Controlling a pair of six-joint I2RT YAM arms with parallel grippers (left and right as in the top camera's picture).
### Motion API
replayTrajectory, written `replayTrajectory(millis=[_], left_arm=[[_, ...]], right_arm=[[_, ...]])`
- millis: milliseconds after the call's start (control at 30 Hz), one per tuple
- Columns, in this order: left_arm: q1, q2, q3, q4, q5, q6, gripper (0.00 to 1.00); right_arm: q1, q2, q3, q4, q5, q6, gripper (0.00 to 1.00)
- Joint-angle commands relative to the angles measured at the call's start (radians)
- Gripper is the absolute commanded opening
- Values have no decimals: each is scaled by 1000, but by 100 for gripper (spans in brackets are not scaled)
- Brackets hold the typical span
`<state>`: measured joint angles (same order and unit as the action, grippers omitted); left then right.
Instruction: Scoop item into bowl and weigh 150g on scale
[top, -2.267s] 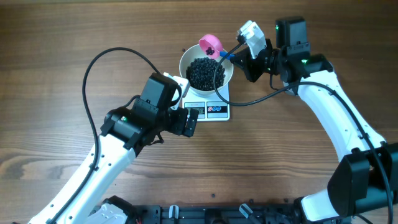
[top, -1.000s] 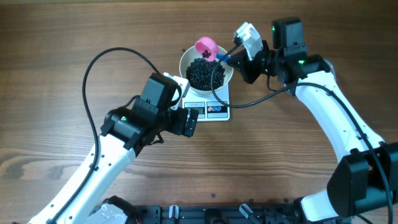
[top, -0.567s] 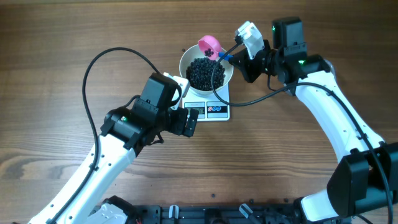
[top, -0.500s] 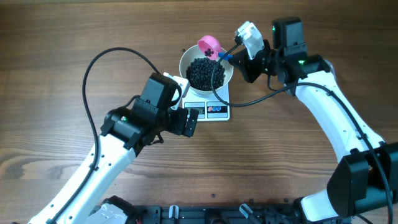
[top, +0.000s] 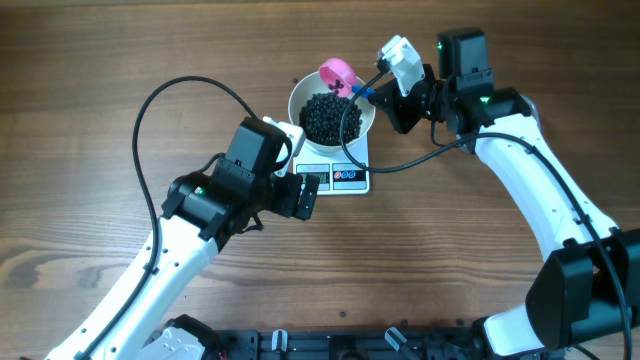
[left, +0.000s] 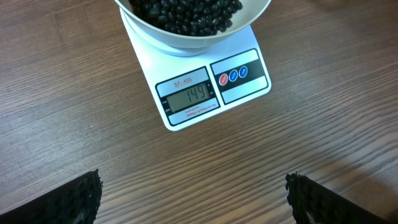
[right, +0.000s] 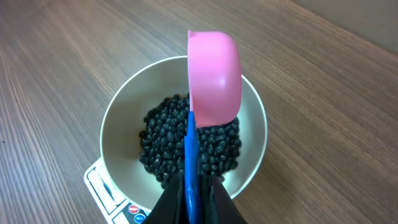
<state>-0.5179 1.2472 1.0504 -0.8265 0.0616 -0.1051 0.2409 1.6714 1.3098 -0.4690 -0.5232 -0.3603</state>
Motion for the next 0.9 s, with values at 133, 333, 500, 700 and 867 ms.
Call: replayTrajectory(millis=[133,333,500,700,867], left_arm=[[3,-7,19,0,8,23,100],[3,-7,19,0,8,23,100],[3,-7,19,0,8,23,100],[3,-7,19,0,8,23,100],[3,-7,19,0,8,23,100]], right_arm=[[1,-28,5,19,-1,50,4],[1,-28,5,23,-2,77,4],[1,-28,5,23,-4,79,4],[1,-29,5,47,-35,158,4],[1,-32,5,56,-35,158,4]])
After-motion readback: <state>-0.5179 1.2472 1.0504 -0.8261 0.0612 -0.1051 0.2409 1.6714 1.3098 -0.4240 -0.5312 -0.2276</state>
